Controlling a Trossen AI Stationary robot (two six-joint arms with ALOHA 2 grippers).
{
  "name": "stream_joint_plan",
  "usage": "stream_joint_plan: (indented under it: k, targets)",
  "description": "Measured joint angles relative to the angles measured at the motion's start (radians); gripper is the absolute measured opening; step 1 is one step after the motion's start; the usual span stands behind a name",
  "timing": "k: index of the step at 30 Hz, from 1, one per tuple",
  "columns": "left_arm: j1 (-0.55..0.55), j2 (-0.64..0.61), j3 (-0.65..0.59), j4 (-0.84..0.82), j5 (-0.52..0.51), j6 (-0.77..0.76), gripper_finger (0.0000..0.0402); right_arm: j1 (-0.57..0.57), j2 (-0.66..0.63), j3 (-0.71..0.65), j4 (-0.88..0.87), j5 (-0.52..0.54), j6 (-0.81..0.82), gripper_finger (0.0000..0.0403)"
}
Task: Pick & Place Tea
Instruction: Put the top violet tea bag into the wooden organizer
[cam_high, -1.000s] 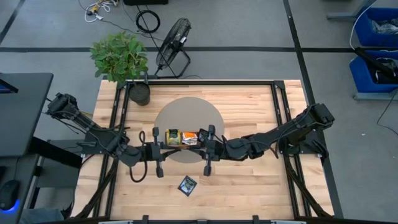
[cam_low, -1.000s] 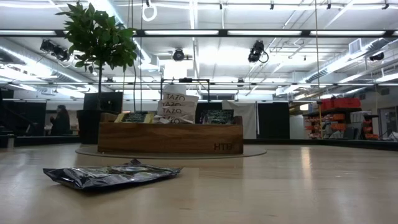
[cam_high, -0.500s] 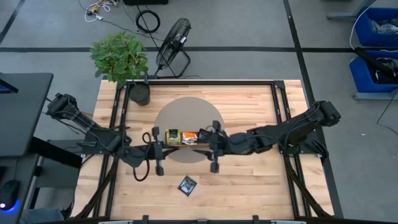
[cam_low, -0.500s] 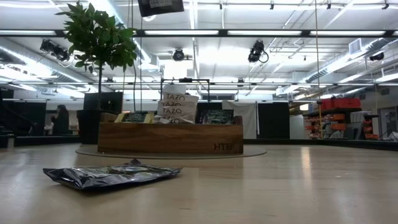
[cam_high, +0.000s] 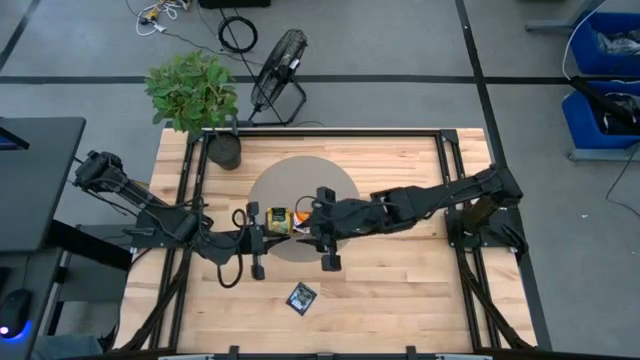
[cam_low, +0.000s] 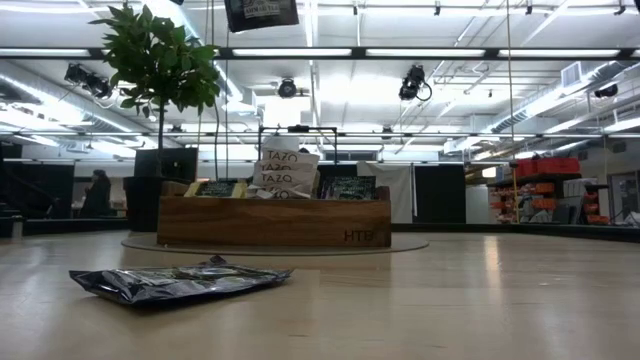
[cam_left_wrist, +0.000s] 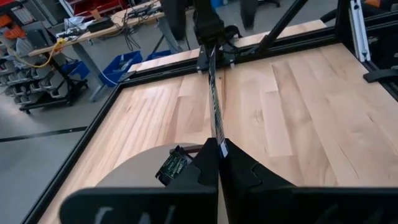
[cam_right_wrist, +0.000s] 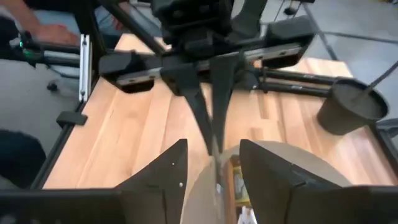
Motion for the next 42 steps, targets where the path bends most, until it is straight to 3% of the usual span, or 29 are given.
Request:
stream_joint_plan:
  k: [19,23,29,35,42]
  targets:
    - [0.0,0.0,0.0,-0.006,0.001,0.003,0.0003,-0.031,0.075,0.03,-0.046,-0.038,0.012,0.0148]
    - [0.0,0.0,0.0,-0.009,0.001,0.003,0.0003,-0.033,0.075,0.03,-0.047,-0.03,0.004,0.0111]
    - [0.0,0.0,0.0,-0.009,0.0,0.018,0.0003,-0.034,0.075,0.03,-0.05,-0.03,-0.039,0.0011]
    - [0.001,0.0,0.0,-0.018,-0.001,0.018,0.0024,-0.03,0.074,0.03,-0.07,0.03,-0.048,0.0004]
    - [-0.002,0.0,0.0,-0.112,-0.007,-0.032,0.0067,-0.03,0.05,0.03,-0.237,0.15,0.001,0.0002]
